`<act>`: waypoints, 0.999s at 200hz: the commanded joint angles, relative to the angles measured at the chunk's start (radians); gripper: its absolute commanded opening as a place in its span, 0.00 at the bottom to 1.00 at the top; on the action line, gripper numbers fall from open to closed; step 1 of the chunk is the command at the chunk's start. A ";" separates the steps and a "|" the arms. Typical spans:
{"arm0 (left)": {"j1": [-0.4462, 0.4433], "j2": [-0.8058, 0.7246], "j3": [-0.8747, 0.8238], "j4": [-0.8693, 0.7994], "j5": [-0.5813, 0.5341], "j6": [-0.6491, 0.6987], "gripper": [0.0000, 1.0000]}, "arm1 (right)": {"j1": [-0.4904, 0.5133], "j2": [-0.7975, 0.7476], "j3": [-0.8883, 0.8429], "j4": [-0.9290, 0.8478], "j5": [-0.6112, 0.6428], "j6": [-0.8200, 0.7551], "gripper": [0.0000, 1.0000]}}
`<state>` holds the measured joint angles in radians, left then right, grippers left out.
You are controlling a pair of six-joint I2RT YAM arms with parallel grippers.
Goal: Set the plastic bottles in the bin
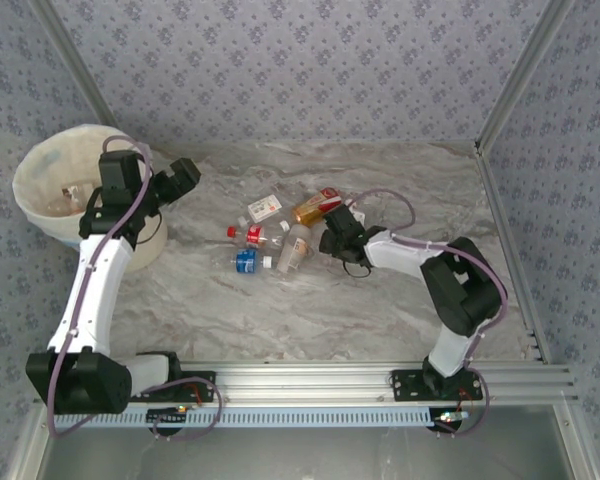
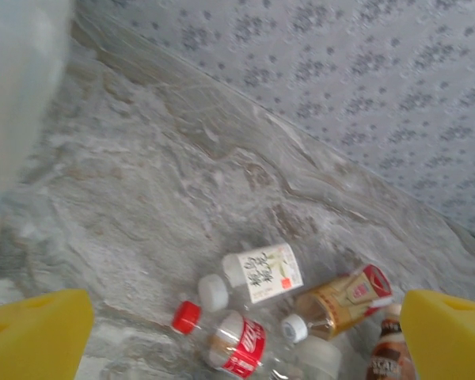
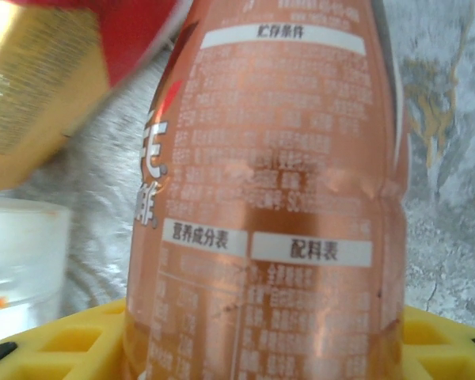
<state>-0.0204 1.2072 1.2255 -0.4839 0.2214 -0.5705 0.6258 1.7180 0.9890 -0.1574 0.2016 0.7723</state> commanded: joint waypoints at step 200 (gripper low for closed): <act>-0.341 0.303 0.081 0.284 0.351 -0.147 0.97 | 0.179 -0.203 0.043 0.306 -0.306 -0.449 0.42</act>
<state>-0.3443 1.4956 1.2465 -0.1654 0.6361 -0.7452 0.7826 1.4868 0.9668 0.1192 -0.0685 0.3637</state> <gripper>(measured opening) 0.978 0.570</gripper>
